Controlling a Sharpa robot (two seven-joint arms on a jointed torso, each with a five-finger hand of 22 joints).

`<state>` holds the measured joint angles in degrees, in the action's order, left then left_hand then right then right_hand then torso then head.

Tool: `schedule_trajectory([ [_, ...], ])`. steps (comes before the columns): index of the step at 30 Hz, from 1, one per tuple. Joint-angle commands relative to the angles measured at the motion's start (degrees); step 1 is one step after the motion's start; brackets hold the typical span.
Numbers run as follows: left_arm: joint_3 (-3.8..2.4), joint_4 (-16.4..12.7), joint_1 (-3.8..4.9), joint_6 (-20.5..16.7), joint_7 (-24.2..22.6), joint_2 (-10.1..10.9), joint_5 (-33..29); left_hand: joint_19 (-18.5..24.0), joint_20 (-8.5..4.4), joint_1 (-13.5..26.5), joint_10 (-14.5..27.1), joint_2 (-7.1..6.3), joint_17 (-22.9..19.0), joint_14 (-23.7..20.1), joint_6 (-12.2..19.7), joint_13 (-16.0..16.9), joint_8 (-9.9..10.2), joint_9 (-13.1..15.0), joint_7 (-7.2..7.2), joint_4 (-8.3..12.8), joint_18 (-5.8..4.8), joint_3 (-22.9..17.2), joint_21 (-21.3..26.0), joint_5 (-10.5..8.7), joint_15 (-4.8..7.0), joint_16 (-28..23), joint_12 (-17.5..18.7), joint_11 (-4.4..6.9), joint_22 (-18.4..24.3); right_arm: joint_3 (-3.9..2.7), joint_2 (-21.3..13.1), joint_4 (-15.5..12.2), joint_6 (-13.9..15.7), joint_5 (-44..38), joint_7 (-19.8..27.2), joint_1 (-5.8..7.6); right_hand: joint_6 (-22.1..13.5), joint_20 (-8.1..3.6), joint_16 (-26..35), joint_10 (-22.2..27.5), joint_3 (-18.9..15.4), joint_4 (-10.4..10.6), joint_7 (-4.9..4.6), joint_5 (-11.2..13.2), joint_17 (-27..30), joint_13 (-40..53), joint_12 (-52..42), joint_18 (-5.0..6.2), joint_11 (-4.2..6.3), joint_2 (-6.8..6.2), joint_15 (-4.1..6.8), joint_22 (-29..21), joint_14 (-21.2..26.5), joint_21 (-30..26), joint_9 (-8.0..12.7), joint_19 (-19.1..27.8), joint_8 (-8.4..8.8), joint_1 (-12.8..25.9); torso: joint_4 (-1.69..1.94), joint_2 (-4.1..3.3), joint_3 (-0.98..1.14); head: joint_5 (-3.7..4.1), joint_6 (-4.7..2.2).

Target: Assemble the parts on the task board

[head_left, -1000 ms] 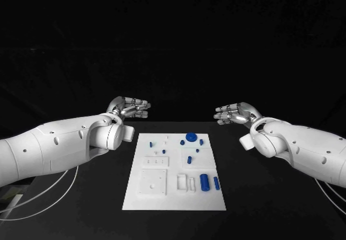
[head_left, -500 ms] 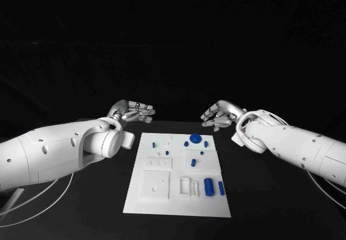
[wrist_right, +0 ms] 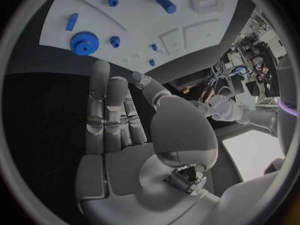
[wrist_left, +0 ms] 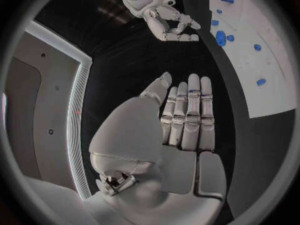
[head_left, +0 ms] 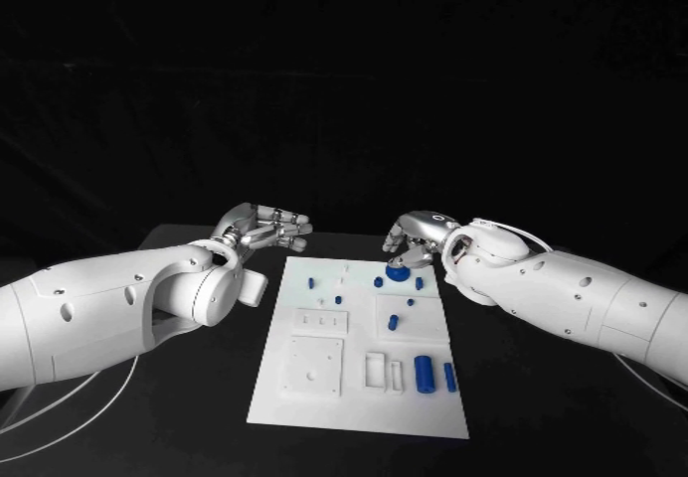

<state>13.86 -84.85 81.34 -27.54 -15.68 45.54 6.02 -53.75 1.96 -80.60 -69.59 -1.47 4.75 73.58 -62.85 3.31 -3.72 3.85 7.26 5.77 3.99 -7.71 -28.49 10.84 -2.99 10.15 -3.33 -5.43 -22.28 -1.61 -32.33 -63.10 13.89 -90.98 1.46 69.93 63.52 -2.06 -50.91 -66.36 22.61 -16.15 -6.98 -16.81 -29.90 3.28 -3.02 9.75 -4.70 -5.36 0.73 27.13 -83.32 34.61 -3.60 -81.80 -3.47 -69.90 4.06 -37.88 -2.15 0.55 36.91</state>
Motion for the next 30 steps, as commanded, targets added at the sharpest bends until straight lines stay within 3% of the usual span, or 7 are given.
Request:
schedule_trajectory([
  [1,-0.06,-0.92,0.48,1.37,-0.36,-0.01,0.88,-0.38,0.09,0.68,0.37,0.04,0.01,-0.28,0.53,0.03,0.09,0.0,-0.01,-0.1,-0.12,-0.41,0.59,-0.2,-0.15,0.08,-0.03,0.07,0.18,-0.03,0.4,0.34,-1.9,-8.2,-4.09,0.03,0.27,0.09,-0.71,-0.23,0.77,0.0,0.29,0.32,0.14,0.06,-0.24,-0.45,-0.02,-0.76,0.05,0.88,0.39,0.39,-0.03,0.5,-0.06,0.09,0.99,-1.23,-0.39,0.57,-0.6],
  [15,-0.07,-2.48,1.41,1.76,-0.19,-0.04,1.26,-0.76,0.25,0.94,0.99,-0.21,-0.1,-0.53,0.69,0.03,0.09,0.0,0.05,-0.22,-0.1,-0.54,1.57,-0.44,-0.3,0.01,-0.03,-0.14,0.74,0.14,1.69,1.42,-3.58,-11.65,-5.85,0.11,0.15,0.18,-2.98,0.19,2.37,0.18,0.28,0.77,1.86,0.06,-0.27,-0.24,-0.1,-1.17,-0.04,6.09,0.95,-0.02,-0.03,0.1,-0.08,0.21,1.68,-2.65,-0.69,1.48,-1.37],
  [20,-0.07,-2.96,1.68,1.93,-0.11,0.01,1.29,-0.98,0.27,0.94,1.12,-0.23,-0.11,-0.52,0.72,0.04,0.09,0.0,0.05,-0.28,-0.09,-0.52,1.85,-0.44,-0.31,0.02,-0.04,-0.18,0.9,0.35,2.55,2.22,-4.02,-12.13,-5.91,0.1,0.15,0.19,-3.38,0.24,2.57,0.22,0.25,0.7,2.21,0.07,-0.28,-0.25,-0.14,-1.18,-0.07,7.38,1.03,-0.82,-0.03,-0.15,-0.08,0.27,2.02,-3.2,-0.62,1.97,-2.36],
  [27,-0.07,-3.22,1.87,2.11,0.17,-0.02,1.57,-1.17,0.3,1.06,1.37,-0.26,-0.11,-0.52,0.74,0.03,0.09,0.0,0.06,-0.43,-0.09,-0.45,2.2,-0.5,-0.34,0.03,-0.03,-0.25,1.1,0.63,3.39,3.13,-3.95,-12.34,-5.84,0.06,0.01,0.21,-3.62,0.43,2.75,0.25,0.2,0.78,2.38,0.05,-0.26,-0.25,-0.19,-1.15,-0.09,8.37,1.11,-1.48,-0.03,-0.35,-0.08,0.3,2.32,-3.81,-0.71,2.15,-2.78],
  [30,-0.07,-3.21,1.91,2.15,0.22,-0.05,1.6,-1.28,0.31,1.01,1.49,-0.31,-0.12,-0.52,0.74,0.03,0.09,0.0,0.07,-0.49,-0.1,-0.41,2.37,-0.54,-0.34,0.03,-0.02,-0.28,1.21,0.69,3.58,3.2,-3.96,-12.54,-5.86,0.04,0.01,0.2,-3.91,0.42,2.98,0.2,0.18,0.81,2.72,0.05,-0.26,-0.24,-0.2,-1.16,-0.09,10.3,1.2,-2.94,-0.04,-0.77,-0.09,0.36,2.4,-4.05,-0.74,1.8,-2.8],
])
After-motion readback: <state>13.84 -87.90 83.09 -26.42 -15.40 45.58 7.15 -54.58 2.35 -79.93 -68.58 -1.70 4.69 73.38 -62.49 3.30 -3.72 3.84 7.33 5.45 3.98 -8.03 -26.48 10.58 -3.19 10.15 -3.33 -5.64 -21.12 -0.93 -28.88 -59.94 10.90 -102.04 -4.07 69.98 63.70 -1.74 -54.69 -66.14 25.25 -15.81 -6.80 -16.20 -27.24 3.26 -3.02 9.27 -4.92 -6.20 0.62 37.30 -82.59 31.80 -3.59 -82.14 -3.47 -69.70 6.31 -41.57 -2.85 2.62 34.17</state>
